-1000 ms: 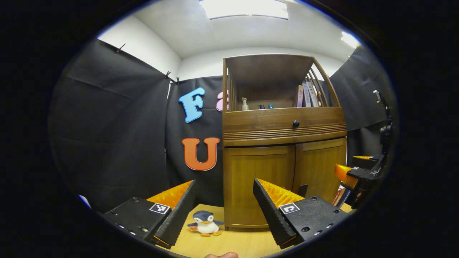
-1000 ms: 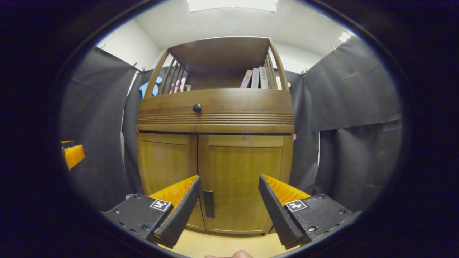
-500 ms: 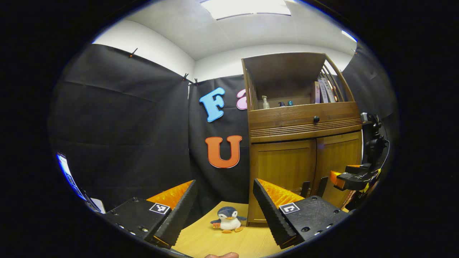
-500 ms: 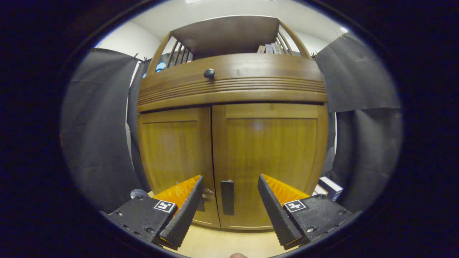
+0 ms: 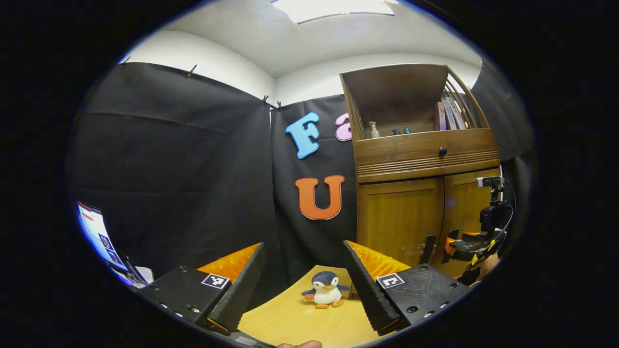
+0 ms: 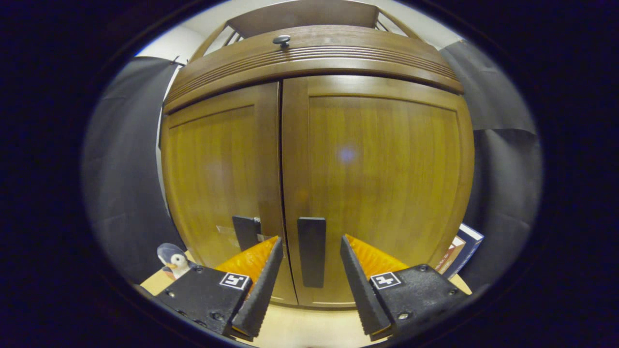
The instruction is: Open the right door of the double-door shoe cabinet with the right hand, and open the left door with the left hand.
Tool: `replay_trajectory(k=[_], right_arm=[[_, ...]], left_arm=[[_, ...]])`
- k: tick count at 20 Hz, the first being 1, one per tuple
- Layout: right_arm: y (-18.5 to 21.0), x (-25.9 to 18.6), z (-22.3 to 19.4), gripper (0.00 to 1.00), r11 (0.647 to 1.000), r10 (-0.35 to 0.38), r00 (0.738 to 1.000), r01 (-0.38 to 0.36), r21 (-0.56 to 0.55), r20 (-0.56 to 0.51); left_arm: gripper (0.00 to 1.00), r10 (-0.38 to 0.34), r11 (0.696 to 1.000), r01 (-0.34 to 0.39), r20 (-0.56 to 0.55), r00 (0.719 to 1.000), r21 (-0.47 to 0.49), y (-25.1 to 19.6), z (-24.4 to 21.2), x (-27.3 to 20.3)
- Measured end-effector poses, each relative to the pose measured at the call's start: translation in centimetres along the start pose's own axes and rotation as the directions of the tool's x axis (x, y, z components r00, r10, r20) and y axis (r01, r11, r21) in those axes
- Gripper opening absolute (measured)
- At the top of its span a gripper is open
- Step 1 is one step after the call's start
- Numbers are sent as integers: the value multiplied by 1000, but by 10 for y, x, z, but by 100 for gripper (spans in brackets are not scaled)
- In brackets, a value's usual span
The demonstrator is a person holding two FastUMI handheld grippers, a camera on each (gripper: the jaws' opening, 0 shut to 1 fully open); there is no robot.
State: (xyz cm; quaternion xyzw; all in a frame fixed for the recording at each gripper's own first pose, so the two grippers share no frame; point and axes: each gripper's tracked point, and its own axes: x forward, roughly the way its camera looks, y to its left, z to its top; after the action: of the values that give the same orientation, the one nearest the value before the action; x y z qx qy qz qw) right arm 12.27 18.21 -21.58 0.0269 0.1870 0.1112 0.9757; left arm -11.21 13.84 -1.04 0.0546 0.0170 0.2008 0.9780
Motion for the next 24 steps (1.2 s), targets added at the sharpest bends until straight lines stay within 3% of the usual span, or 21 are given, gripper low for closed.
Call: replay_trajectory(k=[6, 13, 24], right_arm=[[0, 23, -10, 66, 999, -37, 999, 37, -21, -11], [0, 36, -14, 39, 995, -94, 995, 95, -43, 14], [-1, 14, -18, 34, 1000, -15, 999, 16, -27, 36]], left_arm=[[95, -2, 1000, 2, -14, 1000, 0, 2, -7, 7], [95, -31, 999, 31, -30, 999, 7, -5, -13, 15], [95, -195, 981, 195, -53, 979, -4, -48, -24, 33]])
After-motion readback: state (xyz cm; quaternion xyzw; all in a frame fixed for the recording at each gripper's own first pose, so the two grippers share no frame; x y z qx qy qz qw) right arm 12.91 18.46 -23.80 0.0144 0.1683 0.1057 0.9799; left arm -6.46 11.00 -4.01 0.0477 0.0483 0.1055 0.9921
